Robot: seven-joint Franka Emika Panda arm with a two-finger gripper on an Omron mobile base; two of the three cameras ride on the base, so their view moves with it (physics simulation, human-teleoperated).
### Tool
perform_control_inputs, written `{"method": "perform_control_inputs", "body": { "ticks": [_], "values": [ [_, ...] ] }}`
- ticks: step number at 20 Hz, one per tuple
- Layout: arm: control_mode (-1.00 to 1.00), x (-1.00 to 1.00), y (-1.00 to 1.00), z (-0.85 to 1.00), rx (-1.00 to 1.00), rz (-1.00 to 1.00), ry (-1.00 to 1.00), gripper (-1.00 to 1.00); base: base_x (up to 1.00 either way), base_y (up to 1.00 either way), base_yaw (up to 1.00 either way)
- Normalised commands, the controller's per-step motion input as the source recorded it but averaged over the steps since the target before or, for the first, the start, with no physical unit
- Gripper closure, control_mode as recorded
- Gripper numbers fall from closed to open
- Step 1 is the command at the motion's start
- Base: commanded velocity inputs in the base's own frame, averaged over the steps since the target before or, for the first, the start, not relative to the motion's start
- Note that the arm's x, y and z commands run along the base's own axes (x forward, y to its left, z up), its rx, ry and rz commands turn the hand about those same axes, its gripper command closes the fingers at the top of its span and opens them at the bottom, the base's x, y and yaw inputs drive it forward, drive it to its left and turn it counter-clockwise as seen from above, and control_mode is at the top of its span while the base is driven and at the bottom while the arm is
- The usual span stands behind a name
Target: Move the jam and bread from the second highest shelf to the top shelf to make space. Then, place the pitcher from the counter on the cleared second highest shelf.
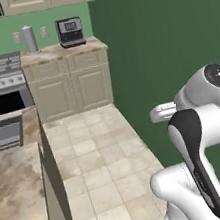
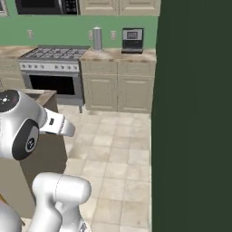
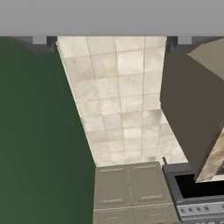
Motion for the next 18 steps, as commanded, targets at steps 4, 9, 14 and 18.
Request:
{"method": "perform_control_inputs", "body": {
  "ticks": [4, 9, 14, 18],
  "values": [
    [1.00, 0.00, 0.00, 0.00, 0.00, 0.00, 0.00, -1.00, 1.00, -0.36, 0.40],
    [1.00, 0.00, 0.00, 0.00, 0.00, 0.00, 0.00, -1.00, 1.00, -0.46, 0.39],
    [1.00, 0.00, 0.00, 0.00, 0.00, 0.00, 0.00, -1.00, 1.00, -0.65, 0.35],
    [1.00, 0.00, 0.00, 0.00, 0.00, 0.00, 0.00, -1.00, 1.00, -0.62, 0.32]
  ]
}}
